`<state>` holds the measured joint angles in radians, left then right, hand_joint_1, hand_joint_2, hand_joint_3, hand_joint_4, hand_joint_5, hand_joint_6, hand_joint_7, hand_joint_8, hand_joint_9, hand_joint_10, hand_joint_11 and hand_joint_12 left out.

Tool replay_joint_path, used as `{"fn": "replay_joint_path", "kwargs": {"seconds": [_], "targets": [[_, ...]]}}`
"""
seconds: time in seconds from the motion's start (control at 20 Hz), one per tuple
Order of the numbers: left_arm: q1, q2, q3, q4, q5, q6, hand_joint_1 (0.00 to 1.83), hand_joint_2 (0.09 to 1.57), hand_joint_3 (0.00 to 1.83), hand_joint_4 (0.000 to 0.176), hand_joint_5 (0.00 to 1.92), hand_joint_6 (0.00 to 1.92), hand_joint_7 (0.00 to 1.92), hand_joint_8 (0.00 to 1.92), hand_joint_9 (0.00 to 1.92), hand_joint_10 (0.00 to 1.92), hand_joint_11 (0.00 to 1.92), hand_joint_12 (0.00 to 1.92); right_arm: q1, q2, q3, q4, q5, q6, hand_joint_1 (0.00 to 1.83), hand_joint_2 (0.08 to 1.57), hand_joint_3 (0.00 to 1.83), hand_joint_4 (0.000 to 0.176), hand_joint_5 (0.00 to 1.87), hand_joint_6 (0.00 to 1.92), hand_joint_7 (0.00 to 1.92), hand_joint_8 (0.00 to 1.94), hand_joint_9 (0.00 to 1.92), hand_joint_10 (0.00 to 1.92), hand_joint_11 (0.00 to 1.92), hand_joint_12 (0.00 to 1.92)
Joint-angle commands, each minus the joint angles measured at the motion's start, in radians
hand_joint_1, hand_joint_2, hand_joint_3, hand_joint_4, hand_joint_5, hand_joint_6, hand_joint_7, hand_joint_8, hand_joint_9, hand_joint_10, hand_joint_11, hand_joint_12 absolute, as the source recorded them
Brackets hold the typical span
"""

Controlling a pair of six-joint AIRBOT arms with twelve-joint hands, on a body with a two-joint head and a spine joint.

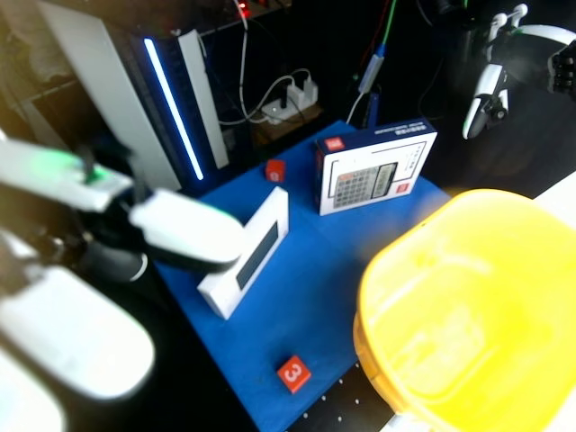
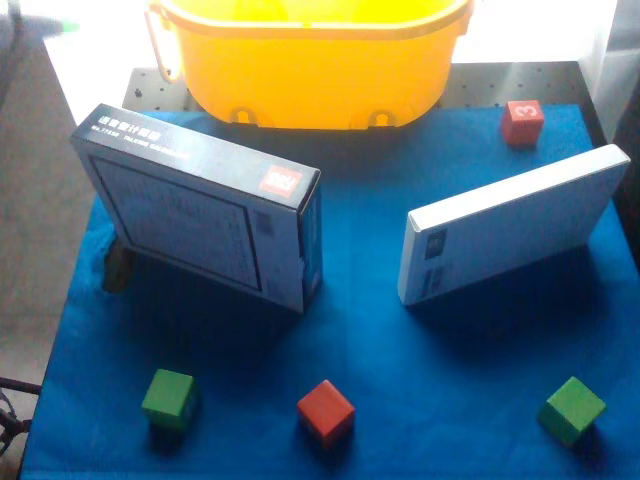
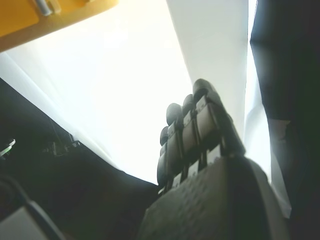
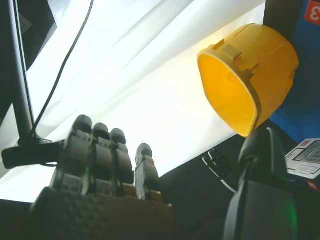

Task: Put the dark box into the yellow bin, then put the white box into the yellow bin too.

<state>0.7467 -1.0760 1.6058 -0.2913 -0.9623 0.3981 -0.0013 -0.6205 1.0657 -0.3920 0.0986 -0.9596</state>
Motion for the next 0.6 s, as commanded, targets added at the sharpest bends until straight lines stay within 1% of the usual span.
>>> {"fn": "replay_joint_path", "kwargs": {"seconds": [0.0,0.1,0.2,0.25,0.3,0.35,0.4,0.45,0.5,0.55], "targets": [[-0.015,0.0,0.006,-0.018,-0.115,-0.008,0.1,1.16,0.0,0.045,0.39,0.0,0.3,0.0,0.13,0.0,0.0,0.17,0.007,-0.01,0.005,0.01,0.113,0.001,0.0,1.25,0.02,0.0,0.3,0.0,0.35,0.01,0.33,0.02,0.0,0.63],[-0.015,0.001,0.006,-0.016,-0.114,-0.008,0.11,1.17,0.0,0.02,0.39,0.0,0.3,0.0,0.14,0.0,0.0,0.18,0.001,-0.02,0.011,0.011,0.113,0.001,0.02,1.29,0.02,0.0,0.31,0.0,0.36,0.01,0.36,0.01,0.0,0.65],[-0.015,0.004,0.007,-0.002,-0.113,-0.02,0.14,1.19,0.01,0.023,0.41,0.0,0.32,0.0,0.16,0.01,0.0,0.21,0.001,-0.021,0.011,0.011,0.114,0.001,0.02,1.29,0.0,0.0,0.32,0.0,0.38,0.01,0.35,0.01,0.0,0.6],[-0.015,0.005,0.008,0.009,-0.115,-0.033,0.16,1.18,0.0,0.019,0.41,0.0,0.32,0.01,0.17,0.01,0.0,0.22,0.001,-0.021,0.011,0.011,0.114,0.001,0.0,1.28,0.0,0.0,0.32,0.0,0.38,0.0,0.37,0.01,0.0,0.66],[-0.015,0.006,0.013,0.032,-0.117,-0.061,0.14,1.19,0.01,0.004,0.4,0.0,0.33,0.01,0.17,0.01,0.0,0.22,0.001,-0.021,0.013,0.011,0.114,0.001,0.0,1.28,0.0,0.0,0.32,0.0,0.38,0.0,0.37,0.01,0.0,0.67],[-0.015,0.006,0.018,0.063,-0.117,-0.094,0.13,1.2,0.0,0.008,0.38,0.0,0.31,0.0,0.17,0.0,0.0,0.25,0.0,-0.021,0.013,0.011,0.114,0.001,0.0,1.29,0.0,0.0,0.33,0.0,0.37,0.0,0.36,0.0,0.0,0.62],[-0.015,0.014,0.019,0.103,-0.117,-0.129,0.11,1.18,0.0,0.011,0.37,0.0,0.3,0.0,0.16,0.0,0.0,0.22,0.0,-0.021,0.013,0.011,0.114,0.001,0.0,1.3,0.01,0.0,0.32,0.0,0.36,0.0,0.36,0.0,0.0,0.65],[-0.015,0.02,0.015,0.123,-0.118,-0.143,0.04,1.18,0.0,0.0,0.31,0.0,0.28,0.0,0.17,0.0,0.04,0.23,-0.001,-0.021,0.014,0.011,0.114,0.001,0.0,1.3,0.0,0.0,0.32,0.0,0.36,0.0,0.35,0.0,0.0,0.65],[-0.014,0.032,0.007,0.141,-0.13,-0.163,0.01,1.18,0.0,0.0,0.27,0.0,0.25,0.0,0.16,0.0,0.05,0.24,-0.001,-0.022,0.014,0.011,0.114,0.001,0.0,1.32,0.01,0.0,0.32,0.0,0.36,0.0,0.34,0.0,0.0,0.6],[-0.014,0.046,-0.004,0.166,-0.143,-0.185,0.0,1.16,0.0,0.0,0.23,0.0,0.2,0.0,0.11,0.0,0.03,0.23,-0.002,-0.023,0.016,0.011,0.114,0.001,0.0,1.33,0.0,0.0,0.33,0.0,0.38,0.0,0.36,0.0,0.0,0.65]]}}
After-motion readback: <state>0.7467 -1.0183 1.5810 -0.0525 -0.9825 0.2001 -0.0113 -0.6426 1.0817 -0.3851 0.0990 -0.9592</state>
